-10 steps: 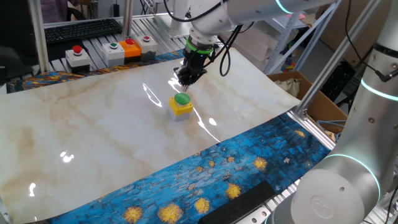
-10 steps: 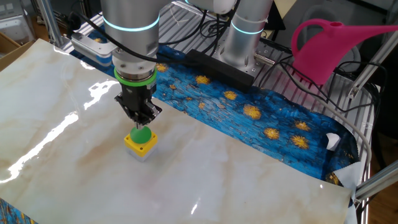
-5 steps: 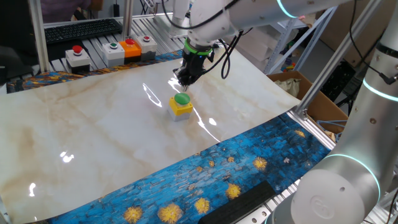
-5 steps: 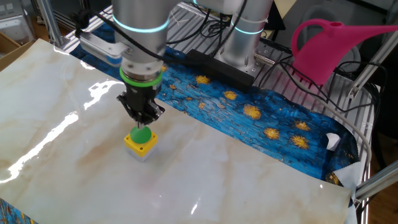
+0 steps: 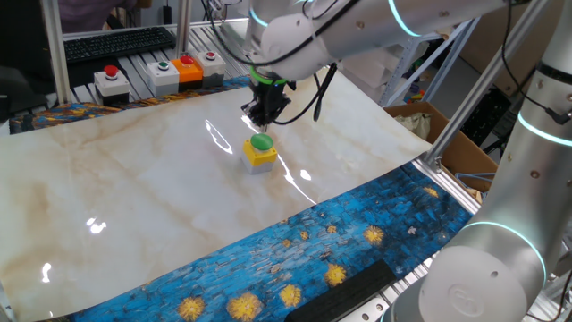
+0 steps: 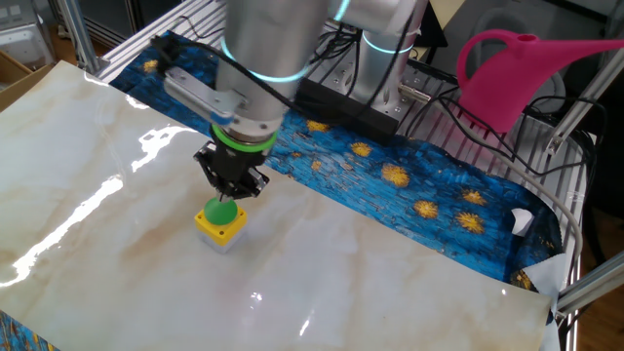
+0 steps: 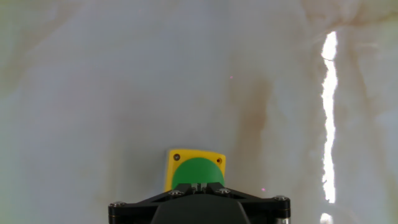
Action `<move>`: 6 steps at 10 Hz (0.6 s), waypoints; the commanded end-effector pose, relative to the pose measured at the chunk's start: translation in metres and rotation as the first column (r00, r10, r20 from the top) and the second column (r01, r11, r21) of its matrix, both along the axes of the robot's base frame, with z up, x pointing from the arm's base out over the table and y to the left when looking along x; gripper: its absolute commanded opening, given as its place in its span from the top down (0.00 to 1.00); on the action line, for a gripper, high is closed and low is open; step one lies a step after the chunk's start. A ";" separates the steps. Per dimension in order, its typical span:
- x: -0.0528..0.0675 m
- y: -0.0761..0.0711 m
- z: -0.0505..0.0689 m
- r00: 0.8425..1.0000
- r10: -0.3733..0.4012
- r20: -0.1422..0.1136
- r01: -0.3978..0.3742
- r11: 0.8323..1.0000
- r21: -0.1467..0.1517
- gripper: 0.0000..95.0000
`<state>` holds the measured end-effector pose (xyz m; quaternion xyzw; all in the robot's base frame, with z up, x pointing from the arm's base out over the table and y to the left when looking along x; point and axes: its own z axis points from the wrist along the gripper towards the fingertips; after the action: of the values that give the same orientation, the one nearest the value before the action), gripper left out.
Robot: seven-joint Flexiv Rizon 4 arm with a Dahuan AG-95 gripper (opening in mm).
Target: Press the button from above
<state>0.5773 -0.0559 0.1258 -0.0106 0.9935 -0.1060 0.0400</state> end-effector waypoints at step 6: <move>0.001 0.000 -0.002 0.997 -0.077 0.013 0.077 0.996 0.034 1.00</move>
<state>0.5775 -0.0560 0.1243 0.0310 0.9950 -0.0845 0.0432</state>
